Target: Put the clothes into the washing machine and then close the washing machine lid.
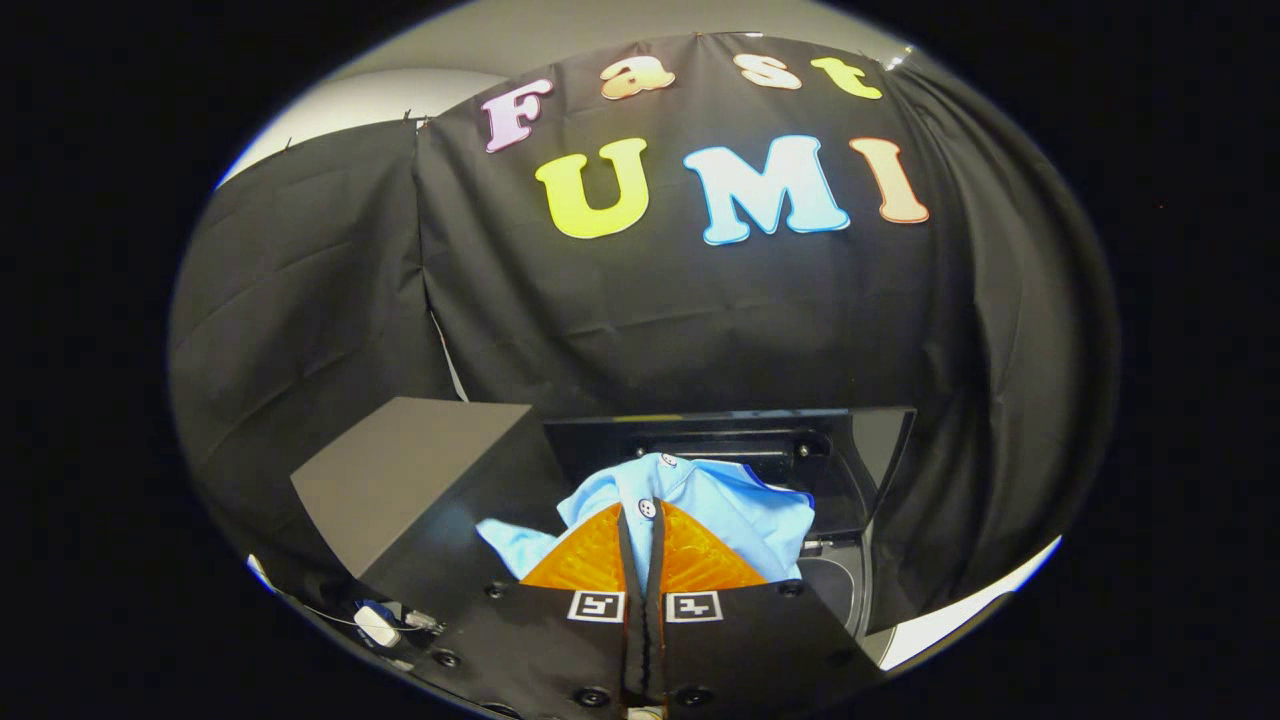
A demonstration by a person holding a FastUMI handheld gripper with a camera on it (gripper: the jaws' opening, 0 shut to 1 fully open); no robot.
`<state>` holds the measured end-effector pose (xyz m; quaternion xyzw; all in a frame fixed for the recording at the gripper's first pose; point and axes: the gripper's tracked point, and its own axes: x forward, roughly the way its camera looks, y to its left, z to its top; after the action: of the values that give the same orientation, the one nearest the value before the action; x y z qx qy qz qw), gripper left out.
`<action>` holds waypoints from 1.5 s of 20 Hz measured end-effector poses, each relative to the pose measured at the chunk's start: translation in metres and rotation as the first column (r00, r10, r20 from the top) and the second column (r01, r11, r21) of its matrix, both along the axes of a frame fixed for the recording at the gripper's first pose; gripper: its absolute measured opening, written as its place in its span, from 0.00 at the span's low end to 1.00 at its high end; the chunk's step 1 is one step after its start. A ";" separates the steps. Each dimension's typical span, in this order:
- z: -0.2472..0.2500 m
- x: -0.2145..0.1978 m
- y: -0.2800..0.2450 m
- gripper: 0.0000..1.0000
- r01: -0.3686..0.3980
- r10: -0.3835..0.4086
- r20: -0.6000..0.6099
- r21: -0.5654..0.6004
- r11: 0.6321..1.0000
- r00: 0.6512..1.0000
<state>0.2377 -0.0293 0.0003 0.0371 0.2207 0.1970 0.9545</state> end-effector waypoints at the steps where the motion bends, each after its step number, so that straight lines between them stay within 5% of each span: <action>1: -0.006 0.001 -0.002 0.01 0.002 -0.003 -0.007 -0.008 1.000 1.000; 13: -0.084 0.002 -0.019 0.07 0.009 -0.019 -0.113 -0.088 0.996 0.993; 16: -0.092 0.001 -0.022 0.22 0.016 -0.029 -0.119 -0.109 0.994 0.992; 20: -0.090 0.007 -0.027 0.97 0.062 -0.072 -0.101 -0.102 0.993 0.992; 30: -0.060 0.014 -0.018 0.98 0.085 -0.085 0.008 -0.086 0.993 0.996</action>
<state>0.2520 -0.0474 -0.0600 0.0047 0.2251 0.1466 0.9632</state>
